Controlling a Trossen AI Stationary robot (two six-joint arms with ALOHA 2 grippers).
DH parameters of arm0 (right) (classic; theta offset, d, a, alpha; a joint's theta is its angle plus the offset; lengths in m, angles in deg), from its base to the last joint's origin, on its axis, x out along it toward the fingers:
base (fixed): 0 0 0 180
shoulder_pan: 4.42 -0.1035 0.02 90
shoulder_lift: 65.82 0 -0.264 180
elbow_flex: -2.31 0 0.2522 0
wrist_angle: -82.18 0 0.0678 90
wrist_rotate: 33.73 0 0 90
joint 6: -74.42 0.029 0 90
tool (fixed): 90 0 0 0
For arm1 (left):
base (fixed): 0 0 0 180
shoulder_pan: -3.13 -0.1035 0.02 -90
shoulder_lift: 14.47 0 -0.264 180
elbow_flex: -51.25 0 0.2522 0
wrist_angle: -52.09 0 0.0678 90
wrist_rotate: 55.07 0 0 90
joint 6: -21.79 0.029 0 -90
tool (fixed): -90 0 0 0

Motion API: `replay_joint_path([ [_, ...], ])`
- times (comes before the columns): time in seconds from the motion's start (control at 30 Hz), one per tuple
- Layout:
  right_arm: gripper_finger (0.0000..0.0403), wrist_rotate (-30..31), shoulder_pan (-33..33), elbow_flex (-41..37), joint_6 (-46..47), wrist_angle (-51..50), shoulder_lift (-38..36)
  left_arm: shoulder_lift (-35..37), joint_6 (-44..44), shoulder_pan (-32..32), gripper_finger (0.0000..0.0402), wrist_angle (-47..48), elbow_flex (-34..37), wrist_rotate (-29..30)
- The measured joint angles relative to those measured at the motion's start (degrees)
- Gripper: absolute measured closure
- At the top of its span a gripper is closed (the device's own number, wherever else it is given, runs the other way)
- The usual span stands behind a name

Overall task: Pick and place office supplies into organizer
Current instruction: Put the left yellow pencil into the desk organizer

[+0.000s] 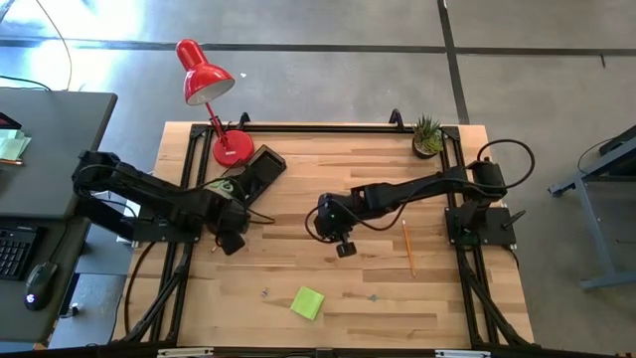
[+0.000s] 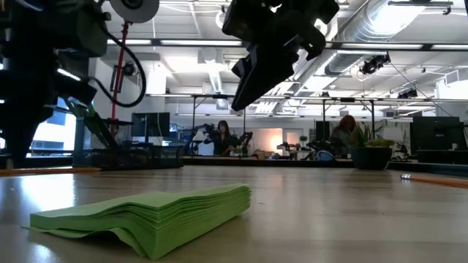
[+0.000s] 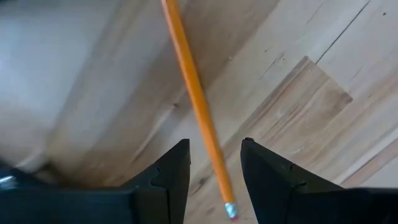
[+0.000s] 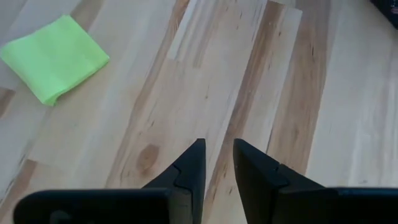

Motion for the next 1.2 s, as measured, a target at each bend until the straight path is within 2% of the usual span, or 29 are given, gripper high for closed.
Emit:
replay_joint_path([
  [0.2, 0.0329, 0.03, 1.26, 0.00, -0.28, 1.19, 0.02, 0.00, -2.76, 0.04, 0.0273, -4.77, 4.21, -1.15],
  [0.37, 0.0329, 0.14, 1.99, 0.00, -1.63, 2.15, 0.01, 0.15, -4.25, 0.02, 0.0280, -5.13, 6.50, -0.17],
  [0.47, 0.0329, 0.10, 2.48, 0.00, -2.22, 2.65, 0.00, 0.14, -3.31, 0.04, 0.0305, -5.01, 6.58, 0.34],
  [0.6, 0.0329, 0.08, 3.05, 0.00, -2.90, 3.08, 0.00, 0.00, -0.77, 0.04, 0.0368, -4.20, 5.91, 0.80],
  [0.67, 0.0329, 0.06, 3.34, 0.00, -2.92, 3.40, 0.01, -0.02, 0.38, 0.02, 0.0391, -4.21, 5.42, 0.73],
  [0.83, 0.0329, 0.08, 3.92, 0.00, -3.07, 3.76, 0.00, -0.02, 3.39, 0.02, 0.0379, -4.51, 4.08, 0.26],
  [1.03, 0.0329, -0.47, 4.09, 0.00, -3.47, 8.64, 0.05, -0.02, 8.58, 0.55, 0.0394, -4.09, -1.38, -1.41],
  [1.2, 0.0329, 2.52, 1.84, 0.02, -13.94, 15.90, 1.19, -0.02, 11.11, 0.44, 0.0393, -3.93, -7.65, -0.47],
])
